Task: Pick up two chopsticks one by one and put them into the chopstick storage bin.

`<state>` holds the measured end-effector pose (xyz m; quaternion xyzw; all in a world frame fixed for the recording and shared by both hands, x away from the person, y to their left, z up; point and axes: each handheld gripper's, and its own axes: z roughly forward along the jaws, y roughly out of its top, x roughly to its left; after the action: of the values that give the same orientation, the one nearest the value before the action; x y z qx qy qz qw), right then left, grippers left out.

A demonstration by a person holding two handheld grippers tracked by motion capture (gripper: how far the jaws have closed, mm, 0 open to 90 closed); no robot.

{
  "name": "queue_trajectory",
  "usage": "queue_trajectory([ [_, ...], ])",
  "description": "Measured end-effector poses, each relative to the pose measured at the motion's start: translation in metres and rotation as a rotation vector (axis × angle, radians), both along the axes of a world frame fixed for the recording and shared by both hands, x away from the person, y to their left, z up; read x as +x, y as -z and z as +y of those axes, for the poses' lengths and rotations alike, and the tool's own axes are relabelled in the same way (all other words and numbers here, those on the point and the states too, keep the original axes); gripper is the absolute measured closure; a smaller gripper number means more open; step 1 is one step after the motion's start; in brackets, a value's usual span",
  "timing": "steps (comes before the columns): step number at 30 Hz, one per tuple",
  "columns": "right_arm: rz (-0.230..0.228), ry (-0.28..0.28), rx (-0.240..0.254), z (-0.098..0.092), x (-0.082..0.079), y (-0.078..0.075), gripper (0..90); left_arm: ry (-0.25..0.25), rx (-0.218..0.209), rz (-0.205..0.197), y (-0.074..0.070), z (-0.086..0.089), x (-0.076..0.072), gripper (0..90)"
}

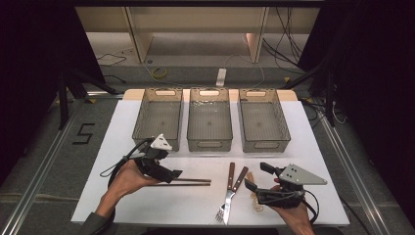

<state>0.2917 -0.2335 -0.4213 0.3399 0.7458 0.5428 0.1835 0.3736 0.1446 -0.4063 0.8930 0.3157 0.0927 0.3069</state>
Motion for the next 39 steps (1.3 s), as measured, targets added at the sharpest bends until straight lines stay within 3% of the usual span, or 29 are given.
queue_trajectory([
  [5, -0.002, -0.005, -0.001, 0.000, -0.001, -0.001, 21.5, 0.022, 0.066, 0.037, 0.009, -0.004, 0.001, 19.5],
  [8, -0.001, -0.005, 0.002, -0.001, -0.001, -0.001, 21.5, 0.048, 0.142, 0.054, 0.015, -0.007, 0.002, 21.3],
  [17, 0.016, -0.020, -0.013, 0.002, 0.000, 0.001, 21.4, 0.085, 0.240, 0.075, 0.024, -0.010, 0.002, 27.4],
  [25, 0.024, -0.024, -0.016, 0.002, 0.000, 0.001, 21.4, 0.133, 0.303, 0.107, 0.032, -0.015, 0.001, 37.7],
  [33, 0.027, -0.031, -0.013, 0.002, 0.000, 0.001, 21.6, 0.197, 0.358, 0.109, 0.041, -0.017, 0.000, 49.8],
  [36, 0.026, -0.034, -0.015, 0.002, 0.000, 0.001, 21.6, 0.200, 0.375, 0.096, 0.044, -0.018, 0.002, 54.1],
  [39, 0.027, -0.033, -0.020, 0.003, 0.000, 0.001, 21.7, 0.212, 0.378, 0.109, 0.046, -0.017, 0.002, 57.1],
])
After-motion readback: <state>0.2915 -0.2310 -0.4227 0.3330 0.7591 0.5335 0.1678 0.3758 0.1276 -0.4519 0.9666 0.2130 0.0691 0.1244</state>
